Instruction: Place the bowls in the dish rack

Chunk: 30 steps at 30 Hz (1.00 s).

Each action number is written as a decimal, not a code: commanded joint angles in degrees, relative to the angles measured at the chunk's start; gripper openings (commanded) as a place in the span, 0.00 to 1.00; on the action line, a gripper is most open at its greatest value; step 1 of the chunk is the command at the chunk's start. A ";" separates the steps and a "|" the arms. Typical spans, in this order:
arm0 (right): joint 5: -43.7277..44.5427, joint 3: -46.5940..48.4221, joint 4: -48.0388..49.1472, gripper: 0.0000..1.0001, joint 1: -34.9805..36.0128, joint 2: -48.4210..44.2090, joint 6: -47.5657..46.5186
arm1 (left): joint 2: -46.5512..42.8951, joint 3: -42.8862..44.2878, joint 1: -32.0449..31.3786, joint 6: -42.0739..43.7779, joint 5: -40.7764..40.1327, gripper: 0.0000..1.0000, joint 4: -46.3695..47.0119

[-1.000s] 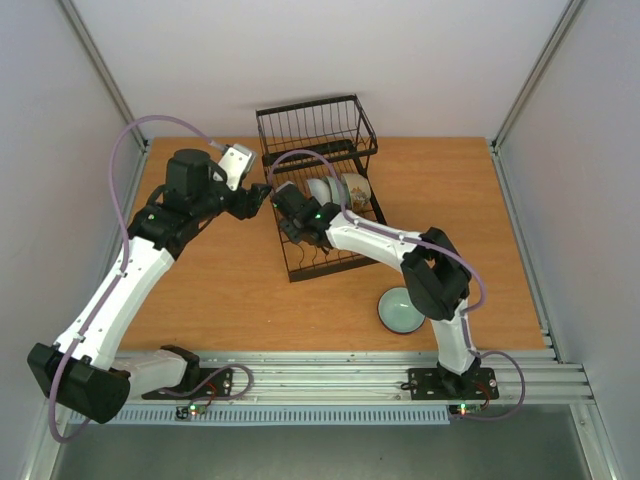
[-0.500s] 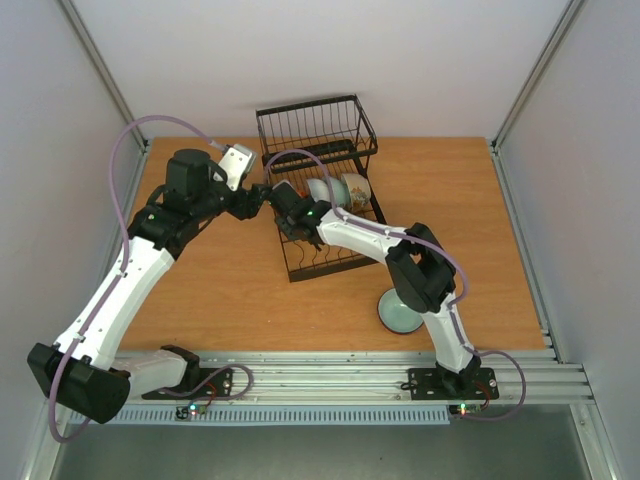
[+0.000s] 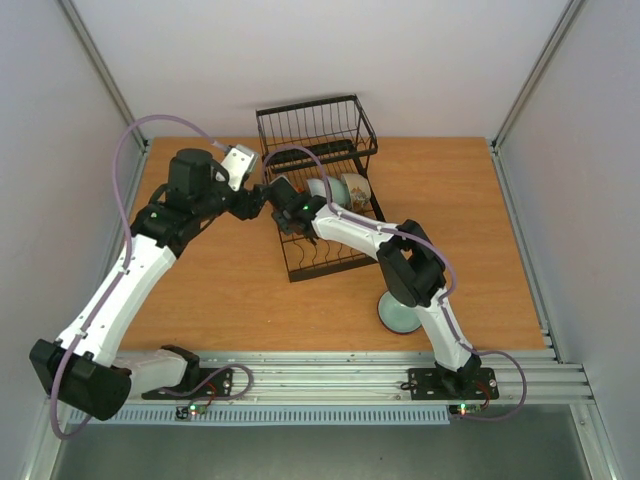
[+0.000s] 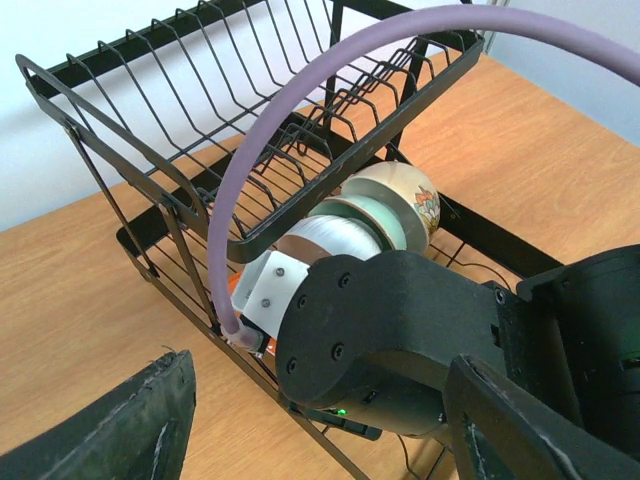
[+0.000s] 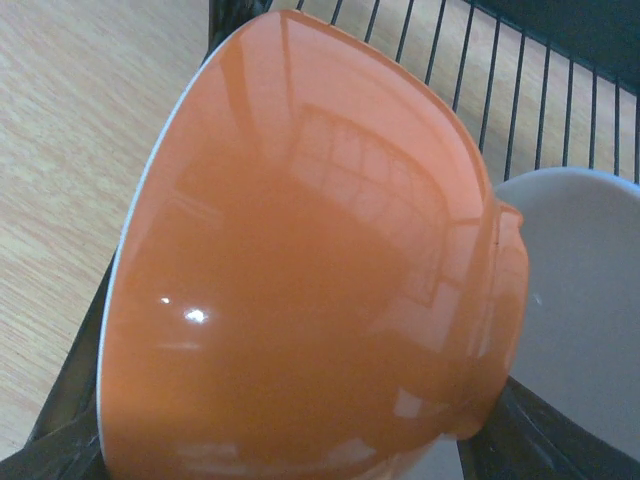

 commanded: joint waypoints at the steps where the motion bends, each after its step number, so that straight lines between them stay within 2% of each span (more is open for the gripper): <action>1: 0.23 2.11 -0.42 0.30 -1.40 2.46 0.20 | 0.48 0.40 0.31 0.29 1.06 0.68 1.30; 4: 0.92 1.19 0.06 0.45 -1.75 1.80 0.78 | 0.56 0.36 0.33 0.38 1.36 0.68 1.31; 10: 0.74 0.74 -0.35 0.60 -2.14 1.20 0.84 | 0.64 0.36 0.31 0.38 1.91 0.68 1.16; 21: -1.02 3.05 -2.98 0.69 -2.38 3.82 1.15 | 0.48 0.37 0.33 0.38 2.19 0.68 0.95; 22: -1.03 3.28 -3.19 0.71 -2.34 4.05 1.08 | 0.46 0.36 0.34 0.38 2.20 0.68 0.99; 24: -1.13 3.14 -3.21 0.86 -2.33 4.10 1.00 | 0.36 0.41 0.31 0.46 2.22 0.68 0.96; 25: -1.11 2.92 -3.10 0.90 -2.33 4.01 0.97 | 0.39 0.41 0.30 0.46 2.28 0.68 0.99; 30: -1.02 1.88 -2.35 0.98 -2.34 3.31 1.02 | 0.38 0.38 0.30 0.46 2.37 0.68 0.96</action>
